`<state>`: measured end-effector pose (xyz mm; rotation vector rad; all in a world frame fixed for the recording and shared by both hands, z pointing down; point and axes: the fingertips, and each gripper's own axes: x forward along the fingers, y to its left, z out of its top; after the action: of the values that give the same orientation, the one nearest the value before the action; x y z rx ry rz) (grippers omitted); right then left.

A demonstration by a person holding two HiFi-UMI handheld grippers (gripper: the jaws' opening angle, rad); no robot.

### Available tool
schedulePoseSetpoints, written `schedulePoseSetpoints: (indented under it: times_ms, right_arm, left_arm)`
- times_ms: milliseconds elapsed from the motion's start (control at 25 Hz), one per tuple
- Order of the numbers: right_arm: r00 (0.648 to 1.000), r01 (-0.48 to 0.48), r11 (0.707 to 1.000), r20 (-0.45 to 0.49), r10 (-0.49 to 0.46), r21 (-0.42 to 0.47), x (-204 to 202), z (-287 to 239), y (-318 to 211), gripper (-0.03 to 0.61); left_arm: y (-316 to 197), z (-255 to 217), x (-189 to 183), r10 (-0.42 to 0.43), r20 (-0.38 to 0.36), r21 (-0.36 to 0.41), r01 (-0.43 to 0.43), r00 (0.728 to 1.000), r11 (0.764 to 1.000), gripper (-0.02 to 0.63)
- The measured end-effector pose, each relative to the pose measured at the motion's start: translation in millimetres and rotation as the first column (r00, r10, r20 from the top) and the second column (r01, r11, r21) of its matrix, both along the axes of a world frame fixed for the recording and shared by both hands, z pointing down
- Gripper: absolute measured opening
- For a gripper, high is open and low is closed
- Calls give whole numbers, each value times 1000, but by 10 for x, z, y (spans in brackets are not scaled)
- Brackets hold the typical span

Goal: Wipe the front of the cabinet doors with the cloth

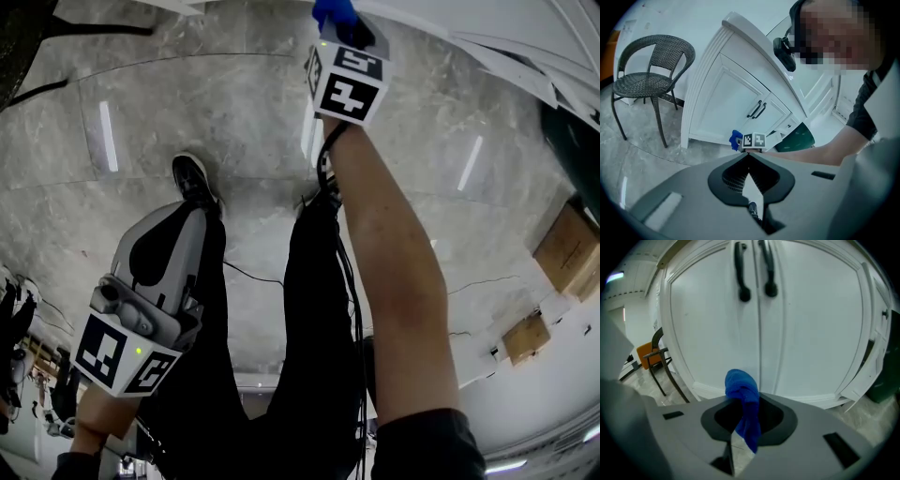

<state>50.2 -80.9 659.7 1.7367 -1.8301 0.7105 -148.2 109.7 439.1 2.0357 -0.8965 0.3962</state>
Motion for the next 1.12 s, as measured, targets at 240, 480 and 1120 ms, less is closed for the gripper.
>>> schedulePoseSetpoints:
  times_ms: [240,480,1120]
  right_arm:
    - [992,75,997,106,-73,-8,-1172,354,-66,67]
    - [963,160,987,218,-158,7,-2490,575,-254,67]
    - [989,68,997,130,-71,27,-1410,575,-557,67]
  left_arm:
    - [-75,81,-555,-27,32,0,28,999,1000,0]
    - [-47,170,-1287,-52,91,5,51,995,999,0]
    - [31,211,-939,-34,74,-11,35,997,999,0]
